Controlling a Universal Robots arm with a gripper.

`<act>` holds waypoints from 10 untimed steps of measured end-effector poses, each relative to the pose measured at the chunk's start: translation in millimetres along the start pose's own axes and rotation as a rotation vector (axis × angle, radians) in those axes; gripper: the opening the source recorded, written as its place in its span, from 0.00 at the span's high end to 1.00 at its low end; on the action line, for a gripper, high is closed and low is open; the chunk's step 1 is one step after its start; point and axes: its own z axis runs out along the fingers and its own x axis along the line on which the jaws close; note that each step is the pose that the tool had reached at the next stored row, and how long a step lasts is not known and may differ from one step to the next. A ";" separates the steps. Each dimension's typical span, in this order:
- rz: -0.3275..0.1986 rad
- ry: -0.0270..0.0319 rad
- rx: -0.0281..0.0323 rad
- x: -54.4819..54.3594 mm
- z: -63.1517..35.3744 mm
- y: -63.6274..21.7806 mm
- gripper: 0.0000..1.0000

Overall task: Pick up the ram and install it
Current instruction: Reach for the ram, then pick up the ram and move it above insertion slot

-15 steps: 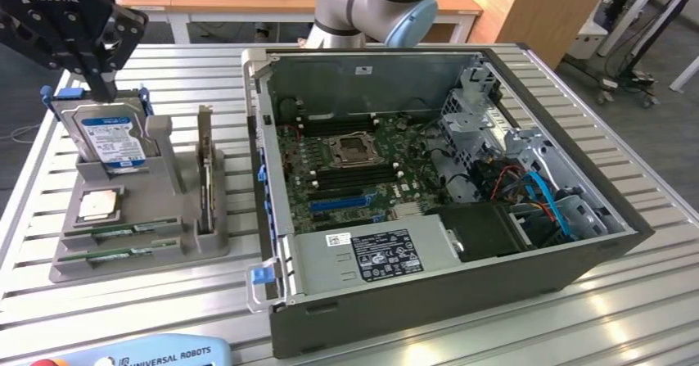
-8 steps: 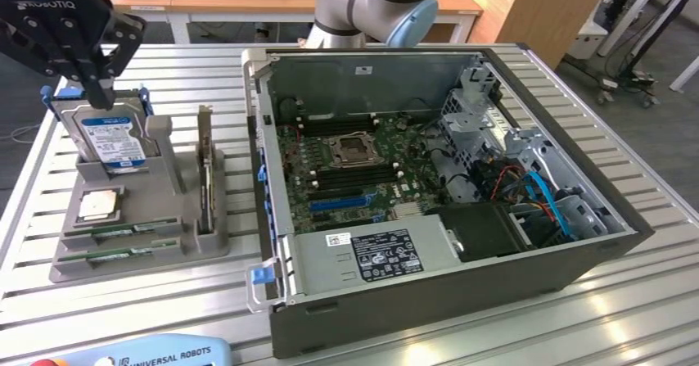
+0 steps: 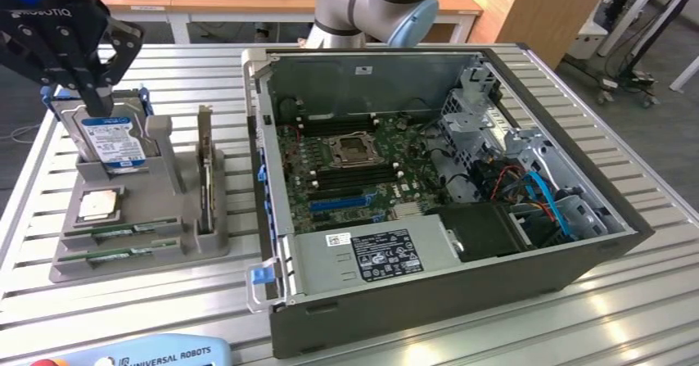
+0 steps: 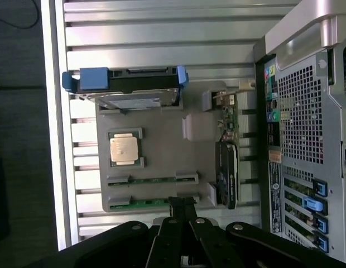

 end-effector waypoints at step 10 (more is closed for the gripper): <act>-0.001 0.0001 0.0000 -0.6 -0.3 -7.8 0.90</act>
